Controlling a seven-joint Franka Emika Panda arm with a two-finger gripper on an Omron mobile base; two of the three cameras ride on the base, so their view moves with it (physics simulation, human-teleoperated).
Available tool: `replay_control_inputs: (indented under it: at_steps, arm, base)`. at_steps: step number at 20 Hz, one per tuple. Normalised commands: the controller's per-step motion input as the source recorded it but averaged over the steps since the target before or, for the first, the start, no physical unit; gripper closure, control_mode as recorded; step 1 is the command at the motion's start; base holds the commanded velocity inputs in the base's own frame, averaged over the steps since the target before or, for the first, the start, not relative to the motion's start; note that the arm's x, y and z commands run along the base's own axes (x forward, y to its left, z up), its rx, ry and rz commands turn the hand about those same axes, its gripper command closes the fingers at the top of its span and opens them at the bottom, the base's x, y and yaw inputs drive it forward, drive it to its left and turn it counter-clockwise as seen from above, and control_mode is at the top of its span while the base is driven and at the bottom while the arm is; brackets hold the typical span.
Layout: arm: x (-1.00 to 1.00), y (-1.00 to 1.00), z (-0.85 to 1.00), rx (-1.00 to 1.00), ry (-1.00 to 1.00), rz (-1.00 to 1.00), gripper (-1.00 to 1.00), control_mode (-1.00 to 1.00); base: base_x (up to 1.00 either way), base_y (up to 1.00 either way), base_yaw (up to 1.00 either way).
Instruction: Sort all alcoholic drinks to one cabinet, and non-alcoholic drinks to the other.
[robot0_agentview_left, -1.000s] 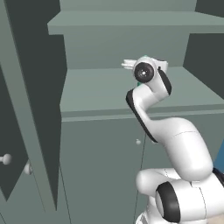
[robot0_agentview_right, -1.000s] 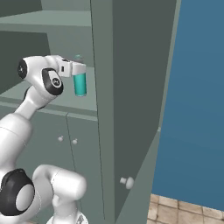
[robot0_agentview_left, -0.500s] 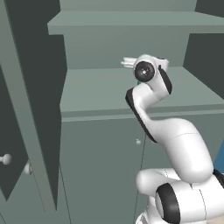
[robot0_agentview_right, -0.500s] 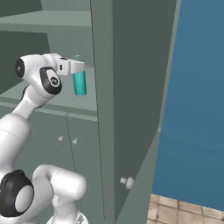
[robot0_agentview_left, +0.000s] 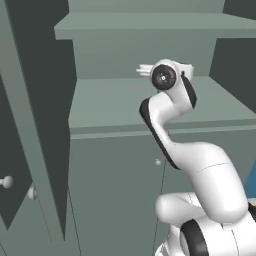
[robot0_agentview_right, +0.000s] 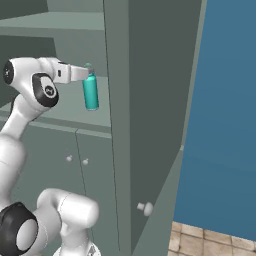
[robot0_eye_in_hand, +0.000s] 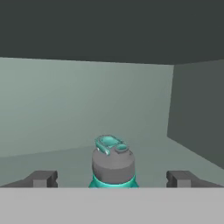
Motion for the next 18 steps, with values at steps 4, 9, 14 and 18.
replay_control_inputs:
  at_steps: [4, 9, 14, 18]
  arm:
    - [-0.58, 0.11, 0.00, 0.00, 0.00, -0.03, -1.00, -1.00]
    - [-0.68, 0.03, 0.00, 0.00, 0.00, -0.04, -1.00, -1.00]
    - [-0.75, 0.00, 0.04, 0.00, 0.00, -0.06, -1.00, -1.00]
    - [-0.73, 0.00, 0.00, 0.00, 0.00, -0.06, -1.00, -1.00]
  base:
    - [0.00, 0.00, 0.00]
    - [0.00, 0.00, 0.00]
    - [0.00, 0.00, 0.00]
    - [0.00, 0.00, 0.00]
